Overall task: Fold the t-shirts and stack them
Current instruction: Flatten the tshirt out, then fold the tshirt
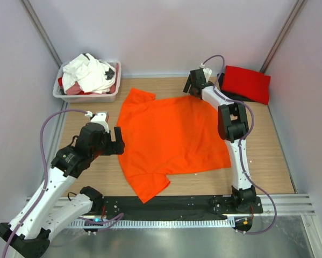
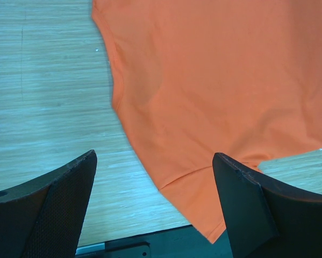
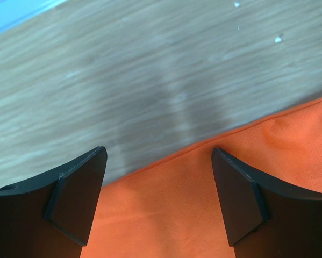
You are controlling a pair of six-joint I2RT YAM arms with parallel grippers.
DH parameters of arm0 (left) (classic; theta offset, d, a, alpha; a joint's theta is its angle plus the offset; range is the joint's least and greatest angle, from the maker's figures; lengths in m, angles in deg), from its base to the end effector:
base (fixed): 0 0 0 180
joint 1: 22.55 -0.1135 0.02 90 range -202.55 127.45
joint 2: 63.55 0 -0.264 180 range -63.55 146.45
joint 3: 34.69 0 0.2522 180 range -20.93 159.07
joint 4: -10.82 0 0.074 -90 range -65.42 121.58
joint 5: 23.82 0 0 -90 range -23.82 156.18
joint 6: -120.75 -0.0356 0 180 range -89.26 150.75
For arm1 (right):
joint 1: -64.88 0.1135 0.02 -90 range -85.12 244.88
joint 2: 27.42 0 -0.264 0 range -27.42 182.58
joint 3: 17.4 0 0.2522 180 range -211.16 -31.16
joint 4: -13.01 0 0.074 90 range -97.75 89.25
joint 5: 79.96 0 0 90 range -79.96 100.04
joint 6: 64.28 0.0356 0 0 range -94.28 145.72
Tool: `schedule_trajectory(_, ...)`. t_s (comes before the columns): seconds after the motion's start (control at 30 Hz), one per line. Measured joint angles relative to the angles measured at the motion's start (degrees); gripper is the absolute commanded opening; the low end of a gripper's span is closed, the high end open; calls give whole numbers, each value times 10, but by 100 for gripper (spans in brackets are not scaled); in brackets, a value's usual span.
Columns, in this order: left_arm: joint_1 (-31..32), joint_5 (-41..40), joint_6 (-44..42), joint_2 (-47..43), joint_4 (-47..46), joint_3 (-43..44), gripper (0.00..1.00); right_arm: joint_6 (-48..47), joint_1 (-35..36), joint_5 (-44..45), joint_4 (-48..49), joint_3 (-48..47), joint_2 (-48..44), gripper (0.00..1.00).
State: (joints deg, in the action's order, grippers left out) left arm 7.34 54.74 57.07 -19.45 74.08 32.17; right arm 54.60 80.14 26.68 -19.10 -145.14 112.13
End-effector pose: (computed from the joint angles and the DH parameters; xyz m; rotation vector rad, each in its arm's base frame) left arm 0.1299 -0.0665 0.3241 -0.0341 2.2774 -0.2931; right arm 0.5291 0.1338 0.1582 0.4137 2.2609 0.0557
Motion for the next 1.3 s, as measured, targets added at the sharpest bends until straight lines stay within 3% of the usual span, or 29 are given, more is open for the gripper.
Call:
schedule_trajectory(0.4, 2, -38, 11, 40, 6, 2, 84, 21, 0, 3, -35, -50, 16, 88)
schedule_trajectory(0.53, 56, -76, 59, 110, 33, 15, 85, 7, 0, -10, -87, -58, -24, 88)
schedule_trajectory(0.73, 211, -76, 202, 137, 58, -28, 84, -35, 0, 3, -121, 52, -255, 90)
schedule_trajectory(1.0, 428, -35, 410, 102, 20, -187, 75, -34, 0, 36, -121, 379, -673, 89)
schedule_trajectory(1.13, 515, -44, 482, 170, -16, -178, 73, -11, 0, 24, -152, 492, -763, 88)
schedule_trajectory(1.3, 564, -55, 512, 272, -49, -139, 70, 14, 0, -5, -192, 563, -801, 87)
